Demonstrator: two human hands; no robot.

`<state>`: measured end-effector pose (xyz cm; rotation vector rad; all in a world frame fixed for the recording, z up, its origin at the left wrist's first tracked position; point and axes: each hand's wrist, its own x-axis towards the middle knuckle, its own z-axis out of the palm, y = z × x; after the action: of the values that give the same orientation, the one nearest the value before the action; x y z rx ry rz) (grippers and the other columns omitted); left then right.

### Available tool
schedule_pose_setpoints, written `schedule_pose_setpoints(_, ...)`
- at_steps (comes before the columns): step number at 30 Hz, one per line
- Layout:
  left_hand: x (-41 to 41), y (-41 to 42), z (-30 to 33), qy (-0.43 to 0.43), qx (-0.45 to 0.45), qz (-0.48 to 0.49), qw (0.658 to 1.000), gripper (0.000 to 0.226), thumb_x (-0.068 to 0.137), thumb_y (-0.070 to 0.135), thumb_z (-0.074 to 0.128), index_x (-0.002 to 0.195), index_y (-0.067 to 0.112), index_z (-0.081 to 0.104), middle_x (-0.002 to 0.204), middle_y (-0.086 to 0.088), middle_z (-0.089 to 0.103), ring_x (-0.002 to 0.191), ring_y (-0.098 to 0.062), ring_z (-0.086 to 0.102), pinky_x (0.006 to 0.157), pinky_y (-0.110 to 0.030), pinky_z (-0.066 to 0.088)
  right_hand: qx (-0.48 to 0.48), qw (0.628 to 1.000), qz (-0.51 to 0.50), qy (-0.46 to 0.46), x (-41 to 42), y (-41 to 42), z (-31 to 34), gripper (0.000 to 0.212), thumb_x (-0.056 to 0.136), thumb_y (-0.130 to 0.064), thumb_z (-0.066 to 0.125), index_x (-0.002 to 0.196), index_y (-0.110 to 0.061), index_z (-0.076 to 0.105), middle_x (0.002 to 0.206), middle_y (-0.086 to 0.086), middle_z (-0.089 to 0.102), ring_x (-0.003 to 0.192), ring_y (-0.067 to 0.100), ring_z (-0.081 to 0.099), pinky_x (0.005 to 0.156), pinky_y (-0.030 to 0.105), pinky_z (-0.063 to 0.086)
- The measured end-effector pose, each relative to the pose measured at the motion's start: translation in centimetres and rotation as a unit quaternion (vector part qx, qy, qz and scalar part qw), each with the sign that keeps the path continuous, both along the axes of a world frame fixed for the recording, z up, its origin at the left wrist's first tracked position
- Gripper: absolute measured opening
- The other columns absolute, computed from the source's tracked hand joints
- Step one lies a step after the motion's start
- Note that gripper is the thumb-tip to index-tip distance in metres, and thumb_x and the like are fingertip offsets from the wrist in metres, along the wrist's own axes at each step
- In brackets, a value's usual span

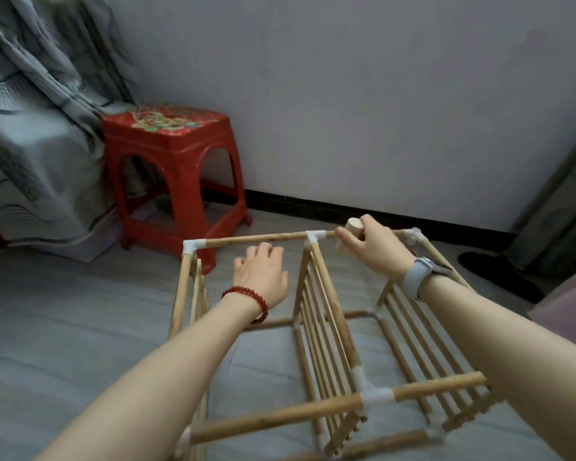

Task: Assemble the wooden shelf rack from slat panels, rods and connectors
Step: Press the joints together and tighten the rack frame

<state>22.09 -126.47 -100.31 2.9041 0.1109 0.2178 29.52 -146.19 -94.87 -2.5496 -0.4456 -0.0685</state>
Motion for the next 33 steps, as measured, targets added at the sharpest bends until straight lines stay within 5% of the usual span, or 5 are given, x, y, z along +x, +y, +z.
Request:
schedule_pose_setpoints(13,12.0,2.9,-8.1,-0.056,0.099,0.002,0.994,0.066,0.091,0.036,0.042,0.149,0.032,0.012,0.149,0.010,0.027,0.136,-0.018,0.024,0.111,-0.054,0.002,0.225,0.954,-0.038,-0.193,13.4,8.0,1.1,0.040,0.089,-0.059,0.041,0.094,-0.020,0.034,0.080,-0.002,0.061,0.077,0.029,0.060,0.065,0.038,0.042)
schedule_pose_setpoints(17,12.3,2.6,-8.0,-0.064,0.079,0.002,0.995,0.064,0.091,0.033,0.043,0.148,0.033,0.015,0.148,0.010,0.028,0.134,-0.018,0.025,0.111,-0.053,0.001,-0.068,0.997,-0.011,-0.029,11.7,7.5,-6.0,0.032,0.095,-0.047,0.041,0.098,-0.016,0.034,0.085,0.004,0.058,0.085,0.035,0.062,0.068,0.038,0.044)
schedule_pose_setpoints(22,12.1,2.8,-8.3,-0.068,0.073,0.008,0.995,0.066,0.090,0.032,0.044,0.148,0.034,0.013,0.150,0.010,0.026,0.137,-0.018,0.021,0.110,-0.051,-0.002,0.231,0.956,-0.058,-0.173,15.4,7.3,-2.2,0.037,0.086,-0.059,0.044,0.090,-0.022,0.038,0.072,-0.008,0.056,0.068,0.022,0.057,0.061,0.034,0.039)
schedule_pose_setpoints(27,12.1,3.0,-8.1,-0.044,0.066,-0.002,0.997,0.069,0.089,0.032,0.044,0.149,0.033,0.009,0.154,0.010,0.020,0.141,-0.017,0.015,0.109,-0.048,-0.004,-0.064,0.998,0.002,-0.017,13.2,7.1,-6.7,0.030,0.093,-0.051,0.043,0.093,-0.020,0.039,0.076,-0.004,0.057,0.077,0.028,0.060,0.064,0.036,0.041)
schedule_pose_setpoints(33,11.4,4.1,-5.8,0.039,0.021,-0.039,0.998,0.070,0.093,0.034,0.043,0.151,0.021,0.008,0.159,0.006,0.007,0.146,-0.012,-0.002,0.114,-0.049,-0.011,0.064,0.997,0.004,-0.037,12.9,8.3,-5.4,0.033,0.089,-0.056,0.045,0.087,-0.023,0.042,0.076,-0.005,0.059,0.075,0.024,0.059,0.066,0.038,0.046)
